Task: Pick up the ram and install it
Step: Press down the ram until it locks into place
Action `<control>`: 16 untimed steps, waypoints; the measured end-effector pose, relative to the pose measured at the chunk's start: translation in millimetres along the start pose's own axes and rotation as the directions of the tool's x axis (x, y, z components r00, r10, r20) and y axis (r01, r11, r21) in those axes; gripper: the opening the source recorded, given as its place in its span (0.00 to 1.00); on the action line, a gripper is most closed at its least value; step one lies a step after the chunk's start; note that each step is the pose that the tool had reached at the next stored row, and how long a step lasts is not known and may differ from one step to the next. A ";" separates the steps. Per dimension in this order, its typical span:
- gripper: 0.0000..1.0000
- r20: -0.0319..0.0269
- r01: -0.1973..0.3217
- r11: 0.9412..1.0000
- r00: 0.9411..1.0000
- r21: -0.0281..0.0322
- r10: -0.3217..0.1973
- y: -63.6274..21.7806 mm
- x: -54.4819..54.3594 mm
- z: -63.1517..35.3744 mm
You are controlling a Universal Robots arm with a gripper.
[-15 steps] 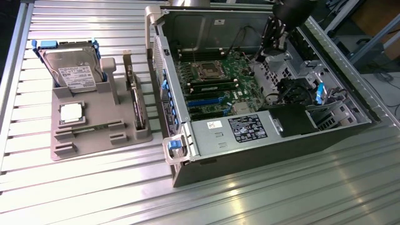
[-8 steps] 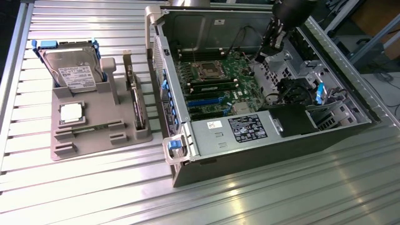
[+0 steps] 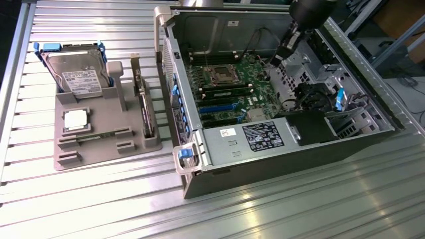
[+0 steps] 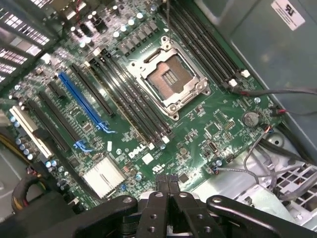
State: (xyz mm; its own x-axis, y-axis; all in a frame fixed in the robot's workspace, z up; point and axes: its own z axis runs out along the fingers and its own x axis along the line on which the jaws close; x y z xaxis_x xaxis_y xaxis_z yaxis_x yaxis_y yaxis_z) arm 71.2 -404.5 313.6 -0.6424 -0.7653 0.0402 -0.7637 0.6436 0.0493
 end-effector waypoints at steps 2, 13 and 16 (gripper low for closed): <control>0.11 0.001 -0.049 0.999 0.999 -0.001 0.049 0.0 0.0 0.0; 0.11 0.004 -0.276 0.961 0.961 -0.004 0.276 0.0 0.0 0.3; 0.11 0.007 -0.367 0.930 0.930 -0.008 0.367 0.0 0.0 0.3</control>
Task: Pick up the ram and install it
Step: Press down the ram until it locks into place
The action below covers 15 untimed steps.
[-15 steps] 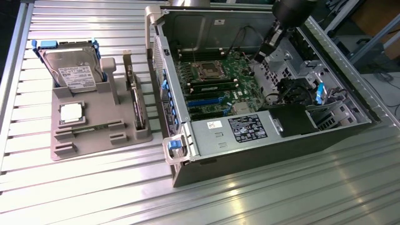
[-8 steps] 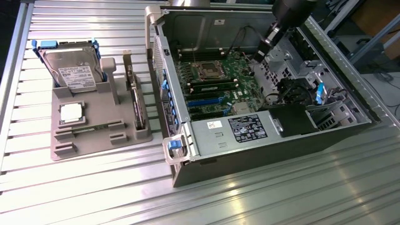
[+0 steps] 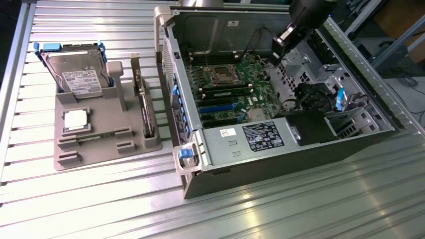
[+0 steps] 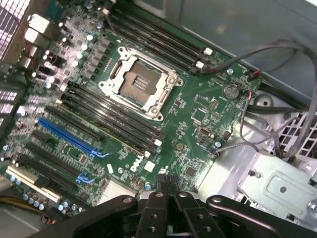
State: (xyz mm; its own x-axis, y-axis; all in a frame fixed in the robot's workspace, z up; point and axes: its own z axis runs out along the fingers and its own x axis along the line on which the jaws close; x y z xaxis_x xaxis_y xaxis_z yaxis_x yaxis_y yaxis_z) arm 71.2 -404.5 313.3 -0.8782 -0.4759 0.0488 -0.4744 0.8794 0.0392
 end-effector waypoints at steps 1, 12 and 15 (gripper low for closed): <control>0.11 0.001 -0.021 1.000 1.000 -0.001 0.021 0.0 0.0 0.0; 0.11 0.009 -0.317 0.948 0.948 -0.014 0.317 0.0 0.0 0.1; 0.11 0.010 -0.391 0.920 0.920 -0.019 0.391 0.0 0.0 0.2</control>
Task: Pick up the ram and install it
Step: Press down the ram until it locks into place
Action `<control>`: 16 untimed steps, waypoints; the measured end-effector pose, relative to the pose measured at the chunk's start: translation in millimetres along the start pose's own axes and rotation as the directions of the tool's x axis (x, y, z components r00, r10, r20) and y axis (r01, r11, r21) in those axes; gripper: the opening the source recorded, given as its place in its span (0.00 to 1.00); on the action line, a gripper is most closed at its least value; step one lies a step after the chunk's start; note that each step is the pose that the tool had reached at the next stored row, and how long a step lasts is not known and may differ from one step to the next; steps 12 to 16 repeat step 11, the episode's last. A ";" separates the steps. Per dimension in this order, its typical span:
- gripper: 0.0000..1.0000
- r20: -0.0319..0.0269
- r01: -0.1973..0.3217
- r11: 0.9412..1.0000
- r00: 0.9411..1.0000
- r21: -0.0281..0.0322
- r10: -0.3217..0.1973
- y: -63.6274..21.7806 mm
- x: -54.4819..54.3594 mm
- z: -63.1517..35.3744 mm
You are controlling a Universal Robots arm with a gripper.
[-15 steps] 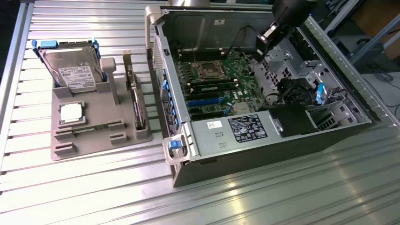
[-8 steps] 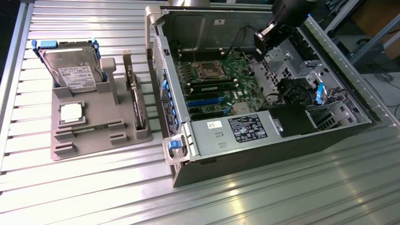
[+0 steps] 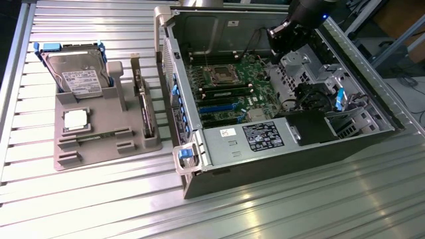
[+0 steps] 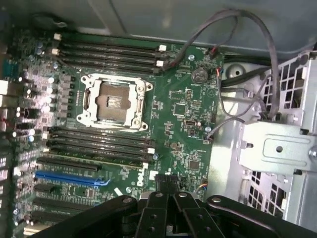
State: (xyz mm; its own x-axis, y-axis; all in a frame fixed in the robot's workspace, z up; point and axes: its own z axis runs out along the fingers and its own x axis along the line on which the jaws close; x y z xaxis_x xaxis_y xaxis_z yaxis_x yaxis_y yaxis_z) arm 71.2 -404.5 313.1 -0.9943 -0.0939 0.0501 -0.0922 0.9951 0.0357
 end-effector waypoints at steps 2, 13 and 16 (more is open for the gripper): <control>0.11 0.002 -0.047 0.999 0.999 -0.002 0.047 0.0 0.0 0.0; 0.11 0.005 -0.164 0.986 0.986 -0.007 0.164 0.0 -0.1 0.2; 0.11 0.005 -0.164 0.986 0.986 -0.007 0.164 0.0 -0.1 0.2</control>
